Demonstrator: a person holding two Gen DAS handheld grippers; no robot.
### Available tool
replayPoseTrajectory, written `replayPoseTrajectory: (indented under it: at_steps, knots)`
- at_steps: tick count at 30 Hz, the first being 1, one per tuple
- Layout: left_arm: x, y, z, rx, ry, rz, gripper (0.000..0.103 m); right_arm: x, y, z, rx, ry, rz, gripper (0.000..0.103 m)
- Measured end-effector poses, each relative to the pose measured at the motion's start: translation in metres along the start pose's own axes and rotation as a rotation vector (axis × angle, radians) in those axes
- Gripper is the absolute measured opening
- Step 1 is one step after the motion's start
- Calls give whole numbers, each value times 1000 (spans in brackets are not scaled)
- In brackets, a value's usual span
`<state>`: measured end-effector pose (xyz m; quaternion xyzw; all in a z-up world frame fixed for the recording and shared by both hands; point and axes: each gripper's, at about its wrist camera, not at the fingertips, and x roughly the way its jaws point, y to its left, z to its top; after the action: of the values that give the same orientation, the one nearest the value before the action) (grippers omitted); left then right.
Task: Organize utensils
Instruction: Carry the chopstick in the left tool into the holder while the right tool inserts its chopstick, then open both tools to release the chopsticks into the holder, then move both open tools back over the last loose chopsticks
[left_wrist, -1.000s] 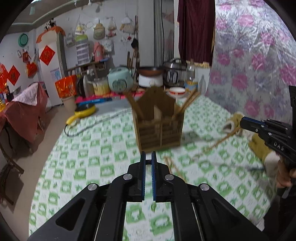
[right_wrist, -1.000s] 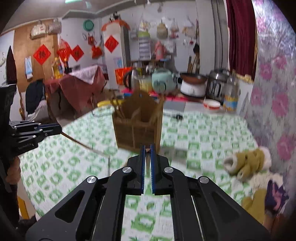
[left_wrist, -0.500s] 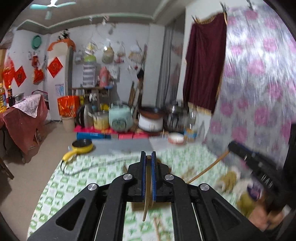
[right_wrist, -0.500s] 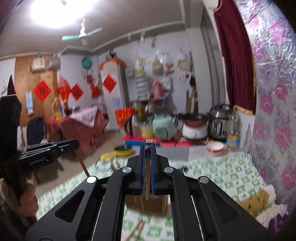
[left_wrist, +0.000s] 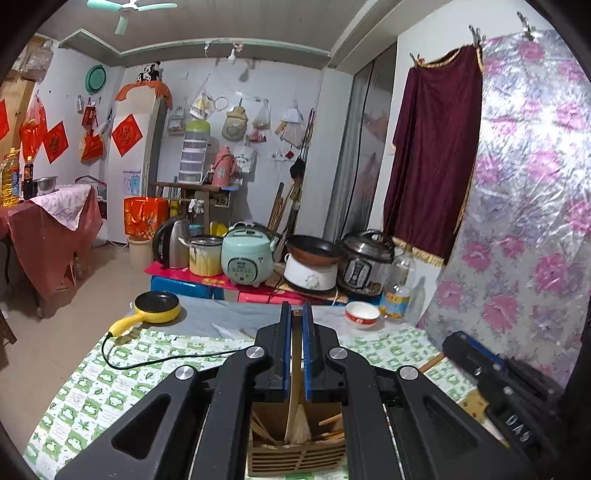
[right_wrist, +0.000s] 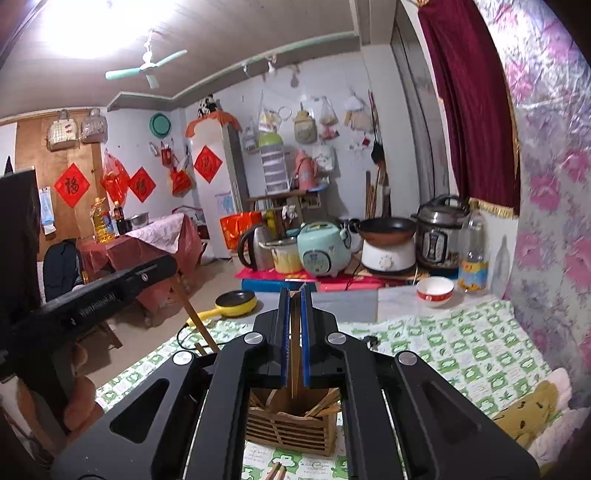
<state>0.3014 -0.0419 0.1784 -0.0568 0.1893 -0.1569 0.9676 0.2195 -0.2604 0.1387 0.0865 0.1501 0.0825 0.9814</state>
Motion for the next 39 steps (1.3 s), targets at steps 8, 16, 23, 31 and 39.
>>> replayPoseTrajectory:
  at_steps: [8, 16, 23, 31, 39]
  knots:
    - [29, 22, -14, -36, 80, 11, 6, 20, 1, -9, 0, 52, -2, 6]
    - [41, 10, -25, 31, 122, 52, 54, 49, -4, -22, -12, 169, -19, 13]
    - [20, -3, -26, 112, 24, 138, 97, 34, -17, -17, 39, 105, -46, 48]
    - [10, -4, -23, 117, 12, 152, 97, 17, -20, -9, 46, 46, -72, 57]
    - [3, 14, -17, 54, 12, 169, 97, 14, -23, -7, 49, 35, -75, 61]
